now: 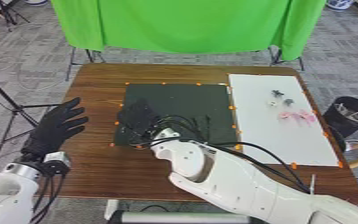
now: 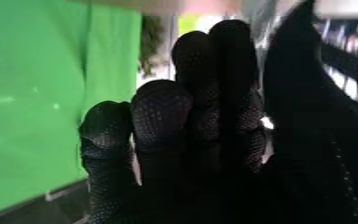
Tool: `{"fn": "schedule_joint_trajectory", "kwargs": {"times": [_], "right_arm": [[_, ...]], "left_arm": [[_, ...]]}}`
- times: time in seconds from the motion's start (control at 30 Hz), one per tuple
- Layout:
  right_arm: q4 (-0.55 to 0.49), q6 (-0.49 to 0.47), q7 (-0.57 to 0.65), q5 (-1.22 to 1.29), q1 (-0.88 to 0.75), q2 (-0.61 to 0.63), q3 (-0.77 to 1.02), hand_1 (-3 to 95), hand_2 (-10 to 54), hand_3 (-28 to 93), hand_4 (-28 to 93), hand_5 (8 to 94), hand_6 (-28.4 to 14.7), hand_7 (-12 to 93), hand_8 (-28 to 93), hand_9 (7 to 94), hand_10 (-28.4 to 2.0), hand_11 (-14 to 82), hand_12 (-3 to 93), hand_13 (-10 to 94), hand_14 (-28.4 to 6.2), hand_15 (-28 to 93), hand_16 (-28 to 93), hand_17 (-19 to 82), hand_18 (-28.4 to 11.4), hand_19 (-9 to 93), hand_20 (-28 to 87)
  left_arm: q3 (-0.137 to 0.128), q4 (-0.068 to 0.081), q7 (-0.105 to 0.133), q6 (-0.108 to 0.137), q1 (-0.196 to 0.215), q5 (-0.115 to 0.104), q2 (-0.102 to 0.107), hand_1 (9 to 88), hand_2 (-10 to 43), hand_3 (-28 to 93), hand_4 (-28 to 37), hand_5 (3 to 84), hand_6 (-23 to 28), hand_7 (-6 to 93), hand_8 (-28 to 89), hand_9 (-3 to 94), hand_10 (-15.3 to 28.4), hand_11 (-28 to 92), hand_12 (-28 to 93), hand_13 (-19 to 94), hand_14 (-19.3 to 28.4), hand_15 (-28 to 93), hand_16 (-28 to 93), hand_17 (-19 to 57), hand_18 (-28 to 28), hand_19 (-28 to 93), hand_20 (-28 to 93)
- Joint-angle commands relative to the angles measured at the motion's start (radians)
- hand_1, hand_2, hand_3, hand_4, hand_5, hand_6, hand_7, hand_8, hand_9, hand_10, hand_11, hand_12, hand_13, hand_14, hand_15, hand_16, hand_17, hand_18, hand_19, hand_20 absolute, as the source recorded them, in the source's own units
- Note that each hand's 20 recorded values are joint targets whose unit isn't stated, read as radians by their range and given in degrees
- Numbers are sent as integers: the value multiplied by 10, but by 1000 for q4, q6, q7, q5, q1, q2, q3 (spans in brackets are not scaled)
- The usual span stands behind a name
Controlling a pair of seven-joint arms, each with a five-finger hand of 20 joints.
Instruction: Arrange flowers
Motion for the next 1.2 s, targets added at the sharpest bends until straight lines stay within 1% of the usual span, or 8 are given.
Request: {"fn": "schedule_joint_trajectory", "kwargs": {"times": [0.03, 0.23, 0.33, 0.43, 0.57, 0.73, 0.93, 1.2], "right_arm": [[-8, 20, 34, -2, 3, -21, 5, 318, -95, 801, -283, 630, 30, 427, -11, 692, -85, 451, 327, 625, -72, 782, 329, 290, -200, 869, 502], [-2, 102, 48, 27, 8, -26, 7, 294, -91, 821, -283, 619, 27, 403, -145, 662, -87, 455, 301, 619, -70, 787, 322, 289, -200, 870, 505], [-17, 82, 73, 20, 5, -27, 19, 273, -76, 819, -283, 593, 16, 392, -175, 640, -91, 455, 299, 617, -73, 790, 324, 290, -202, 872, 507], [-45, 42, 46, 9, -14, -16, 61, 257, -66, 825, -283, 582, 12, 387, -175, 631, -94, 458, 296, 613, -75, 795, 326, 289, -203, 875, 507], [-108, 2, -28, 28, -70, 35, 181, 247, -57, 839, -283, 567, 11, 387, -175, 614, -96, 460, 294, 598, -81, 797, 325, 279, -202, 872, 506], [-187, -45, -14, 148, -118, 188, 338, 247, -60, 867, -282, 483, -10, 382, -172, 530, -110, 435, 278, 549, -91, 790, 306, 252, -201, 852, 501], [-194, -18, 99, 228, -147, 381, 441, 240, -85, 893, -274, 367, -34, 359, -157, 404, -132, 352, 250, 466, -102, 760, 236, 202, -209, 804, 501], [-238, -72, 235, 255, -297, 548, 610, 230, -95, 883, -275, 308, -47, 329, -140, 375, -158, 226, 221, 439, -109, 741, 201, 192, -210, 783, 502]], "left_arm": [[12, 8, -15, -16, -20, 8, -2, 261, -6, 700, -242, 268, 28, 206, -109, 242, 121, 196, 157, 205, 165, 305, -1, -98, 229, 436, 80], [21, 11, -26, -22, -34, 12, -8, 261, -6, 700, -242, 267, 27, 206, -109, 242, 121, 198, 156, 205, 164, 305, -1, -98, 229, 436, 80], [18, 7, -27, -19, -28, 12, -10, 261, -5, 700, -242, 267, 28, 206, -109, 242, 120, 198, 156, 205, 164, 305, -1, -98, 229, 436, 80], [4, -6, 2, 1, 8, 0, -8, 261, -5, 701, -242, 267, 27, 207, -109, 242, 121, 199, 156, 205, 164, 306, -1, -98, 229, 436, 80], [-36, -36, 63, 46, 102, -25, -11, 261, -5, 700, -243, 267, 27, 207, -109, 242, 121, 199, 155, 205, 164, 306, -1, -98, 229, 436, 80], [-52, -54, 68, 54, 154, -29, -37, 261, -5, 701, -243, 267, 28, 207, -109, 242, 120, 199, 155, 205, 164, 306, -1, -98, 229, 437, 80], [-61, -60, 63, 51, 180, -26, -53, 261, -5, 701, -243, 267, 27, 207, -109, 242, 121, 199, 155, 205, 165, 308, -1, -98, 230, 437, 80], [-62, -62, 47, 37, 186, -16, -68, 261, -4, 701, -242, 267, 27, 209, -110, 242, 120, 198, 155, 206, 165, 308, -2, -99, 230, 438, 80]]}}
